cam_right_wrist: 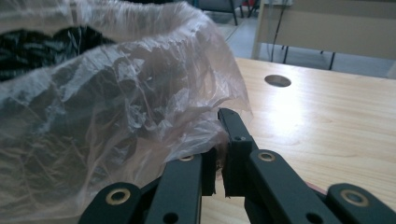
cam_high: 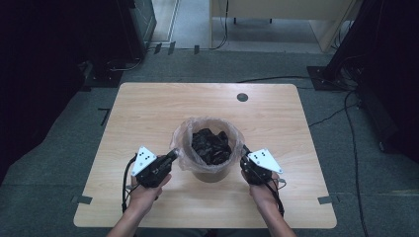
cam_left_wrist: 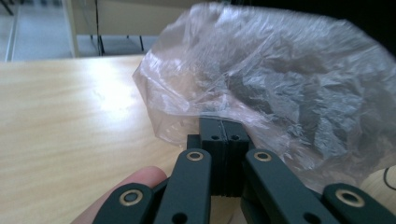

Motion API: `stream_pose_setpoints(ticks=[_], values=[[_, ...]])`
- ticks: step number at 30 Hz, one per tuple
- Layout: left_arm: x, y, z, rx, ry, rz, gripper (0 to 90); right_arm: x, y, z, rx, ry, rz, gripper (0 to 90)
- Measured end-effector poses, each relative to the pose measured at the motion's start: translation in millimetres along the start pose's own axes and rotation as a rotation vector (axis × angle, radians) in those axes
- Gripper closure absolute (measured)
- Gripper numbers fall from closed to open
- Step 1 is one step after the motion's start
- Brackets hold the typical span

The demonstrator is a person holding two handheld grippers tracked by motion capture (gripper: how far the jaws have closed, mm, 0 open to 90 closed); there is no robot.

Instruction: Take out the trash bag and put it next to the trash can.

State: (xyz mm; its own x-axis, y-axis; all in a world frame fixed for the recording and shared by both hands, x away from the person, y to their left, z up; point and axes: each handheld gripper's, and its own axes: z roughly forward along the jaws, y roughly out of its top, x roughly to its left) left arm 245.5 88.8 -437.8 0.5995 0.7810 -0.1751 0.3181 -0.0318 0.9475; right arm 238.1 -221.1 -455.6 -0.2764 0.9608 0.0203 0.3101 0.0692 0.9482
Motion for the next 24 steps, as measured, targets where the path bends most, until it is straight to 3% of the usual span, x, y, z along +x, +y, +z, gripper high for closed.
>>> stream_pose_setpoints(ticks=[3, 7, 12, 17, 19, 21, 24], values=[[-6.5, 10.8, -5.2, -0.021, 0.0, 0.015, 90.0, 1.3, 8.7, -1.8, 0.017, -0.018, 0.066, 87.1], [-13.3, 26.2, -8.6, -0.047, -0.009, 0.031, 90.0, 4.4, 23.2, -6.8, -0.024, -0.044, 0.079, 87.1], [-20.0, 44.5, -1.9, -0.062, 0.003, 0.063, 90.0, 5.2, 47.4, -7.0, -0.082, -0.003, 0.054, 87.1], [-31.2, 63.0, 17.3, -0.052, -0.035, 0.08, 90.0, 11.4, 74.6, 5.8, -0.083, 0.082, 0.042, 87.3], [-36.1, 75.3, 23.8, -0.056, -0.064, 0.075, 90.0, 16.9, 87.5, 11.2, -0.093, 0.123, 0.036, 87.4], [-40.4, 90.0, 24.0, -0.087, -0.153, 0.037, 90.0, 22.2, 103.4, 12.4, -0.126, 0.156, 0.032, 87.4], [-45.2, 104.1, 22.5, -0.122, -0.207, 0.013, 90.0, 26.7, 123.6, 9.1, -0.179, 0.22, 0.107, 87.3]])
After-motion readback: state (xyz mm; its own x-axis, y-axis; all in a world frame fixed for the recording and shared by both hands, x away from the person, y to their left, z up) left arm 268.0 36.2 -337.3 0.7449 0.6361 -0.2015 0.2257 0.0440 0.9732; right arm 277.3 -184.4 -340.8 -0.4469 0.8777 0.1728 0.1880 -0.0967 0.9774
